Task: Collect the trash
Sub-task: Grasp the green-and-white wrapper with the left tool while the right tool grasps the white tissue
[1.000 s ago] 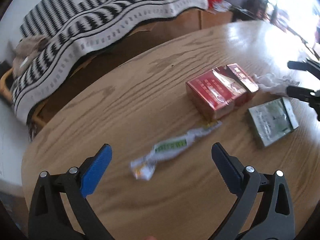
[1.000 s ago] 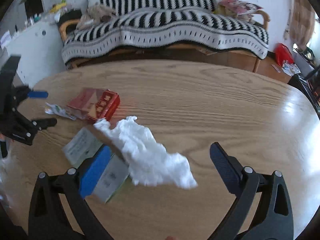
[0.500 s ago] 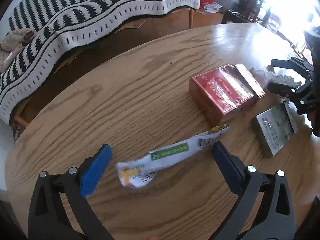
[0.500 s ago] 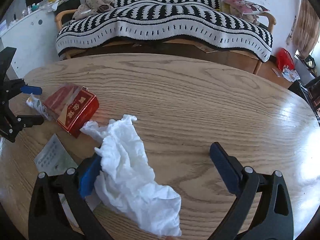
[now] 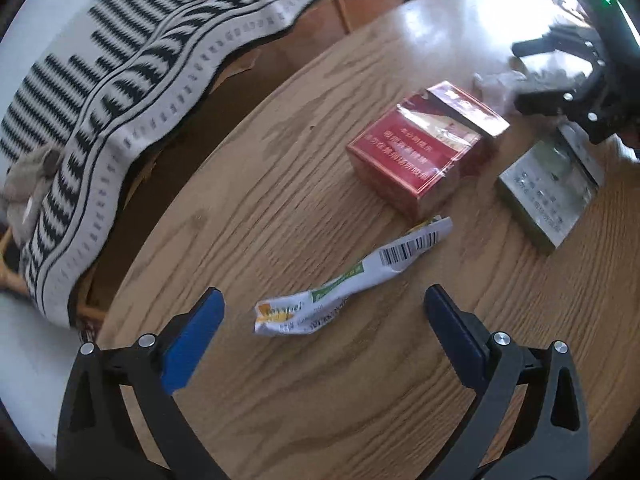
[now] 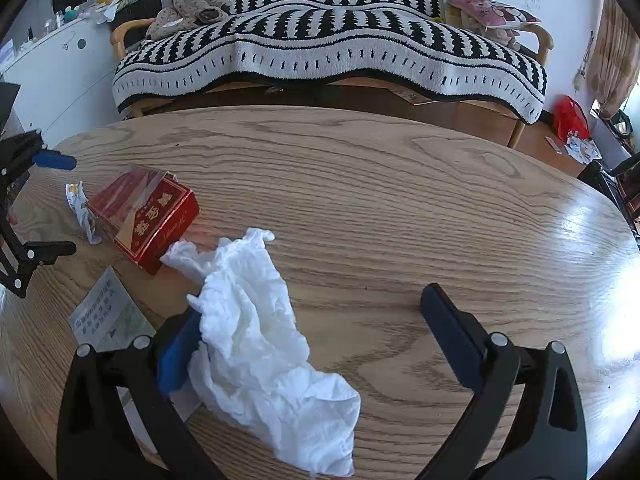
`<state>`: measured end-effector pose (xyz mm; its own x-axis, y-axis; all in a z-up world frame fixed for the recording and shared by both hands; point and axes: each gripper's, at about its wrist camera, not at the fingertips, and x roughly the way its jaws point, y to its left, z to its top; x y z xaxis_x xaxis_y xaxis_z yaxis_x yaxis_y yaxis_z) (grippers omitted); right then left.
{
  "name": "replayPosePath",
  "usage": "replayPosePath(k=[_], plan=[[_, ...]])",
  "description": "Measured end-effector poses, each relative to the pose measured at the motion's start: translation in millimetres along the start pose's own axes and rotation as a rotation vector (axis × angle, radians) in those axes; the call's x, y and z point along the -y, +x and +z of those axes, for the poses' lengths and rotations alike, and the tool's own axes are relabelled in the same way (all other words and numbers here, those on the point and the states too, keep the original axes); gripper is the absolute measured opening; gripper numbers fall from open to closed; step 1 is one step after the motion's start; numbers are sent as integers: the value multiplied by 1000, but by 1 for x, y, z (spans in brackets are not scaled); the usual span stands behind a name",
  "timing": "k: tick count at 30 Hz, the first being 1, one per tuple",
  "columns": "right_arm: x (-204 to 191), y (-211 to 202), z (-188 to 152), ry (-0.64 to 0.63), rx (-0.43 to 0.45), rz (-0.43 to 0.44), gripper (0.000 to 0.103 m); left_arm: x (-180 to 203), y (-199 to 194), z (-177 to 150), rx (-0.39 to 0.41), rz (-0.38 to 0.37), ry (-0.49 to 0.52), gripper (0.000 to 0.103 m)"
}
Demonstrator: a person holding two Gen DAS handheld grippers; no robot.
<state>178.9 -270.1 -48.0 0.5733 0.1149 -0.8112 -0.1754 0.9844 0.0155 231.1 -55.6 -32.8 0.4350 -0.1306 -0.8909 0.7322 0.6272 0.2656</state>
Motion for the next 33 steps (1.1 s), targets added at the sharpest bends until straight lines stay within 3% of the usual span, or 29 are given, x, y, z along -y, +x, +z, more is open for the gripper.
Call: replayPosePath(k=[2,5,7,8,9,10,13,14,15,21,33], plan=[[0,0,0,0,0,0,97,-3,3,5,0,-47,-2,96],[1,0,0,1,0,1,97,-11,6,9,12,-143,-58,84],[0,-1,0,-1,0,1,97,-13,7,8,26,-219,-111,63],[0,-2,-1,-1,3,2,97,-13,4,6,42,-203,-127,53],[-3,-4,-3,-7,12,10,91,-11,0,5,53,-192,-135,22],[-4,-7,-4,-15,19,17,87,-10,-1,4,49,-157,-146,13],[-8,-17,-11,-18,51,38,48,-2,-6,-2,49,-119,-195,13],[-6,-19,-13,-2,56,49,28,-1,-8,-5,48,-114,-209,13],[-3,-21,-15,20,58,55,25,1,-10,-9,45,-104,-226,12],[24,-49,-29,169,88,60,20,7,-41,-32,52,-70,-306,13],[38,-173,-52,200,199,19,20,51,-142,-38,142,-45,-291,13]])
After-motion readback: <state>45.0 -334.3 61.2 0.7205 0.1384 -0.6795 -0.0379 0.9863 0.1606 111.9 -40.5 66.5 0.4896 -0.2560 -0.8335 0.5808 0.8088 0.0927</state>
